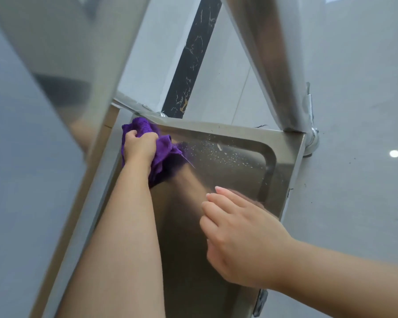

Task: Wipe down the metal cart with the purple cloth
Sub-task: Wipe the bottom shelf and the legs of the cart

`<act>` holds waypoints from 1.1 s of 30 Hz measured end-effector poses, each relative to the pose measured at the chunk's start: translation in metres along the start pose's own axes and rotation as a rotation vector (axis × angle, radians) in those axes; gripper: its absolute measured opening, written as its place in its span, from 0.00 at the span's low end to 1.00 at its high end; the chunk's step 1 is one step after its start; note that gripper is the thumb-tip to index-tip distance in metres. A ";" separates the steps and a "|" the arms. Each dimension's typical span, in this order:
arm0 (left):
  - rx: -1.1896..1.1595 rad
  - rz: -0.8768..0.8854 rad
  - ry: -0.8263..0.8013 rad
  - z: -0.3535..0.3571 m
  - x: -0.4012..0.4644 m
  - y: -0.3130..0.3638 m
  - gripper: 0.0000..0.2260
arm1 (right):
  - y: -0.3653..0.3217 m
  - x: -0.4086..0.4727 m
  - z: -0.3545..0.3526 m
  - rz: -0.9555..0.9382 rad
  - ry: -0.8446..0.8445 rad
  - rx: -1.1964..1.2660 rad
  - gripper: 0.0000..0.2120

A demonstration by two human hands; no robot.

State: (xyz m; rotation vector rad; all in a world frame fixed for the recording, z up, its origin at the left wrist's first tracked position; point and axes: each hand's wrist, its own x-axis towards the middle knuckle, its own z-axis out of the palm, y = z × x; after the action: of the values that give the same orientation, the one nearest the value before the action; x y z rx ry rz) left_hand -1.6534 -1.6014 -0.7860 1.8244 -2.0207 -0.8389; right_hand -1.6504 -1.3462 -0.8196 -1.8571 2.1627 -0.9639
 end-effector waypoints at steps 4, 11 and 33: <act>-0.030 0.098 -0.080 0.000 -0.006 0.002 0.07 | 0.000 0.001 0.000 0.010 0.014 -0.008 0.13; -0.067 0.385 -0.066 0.014 -0.038 -0.018 0.22 | -0.001 0.001 -0.003 0.015 0.006 -0.004 0.14; -0.140 0.510 -0.236 0.019 -0.112 -0.030 0.08 | -0.001 0.000 -0.011 0.077 0.180 0.000 0.21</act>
State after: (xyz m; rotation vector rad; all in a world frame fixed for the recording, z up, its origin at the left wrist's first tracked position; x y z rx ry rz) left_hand -1.6233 -1.4893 -0.8007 1.0951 -2.3479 -1.0338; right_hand -1.6551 -1.3421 -0.8110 -1.7330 2.3151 -1.1544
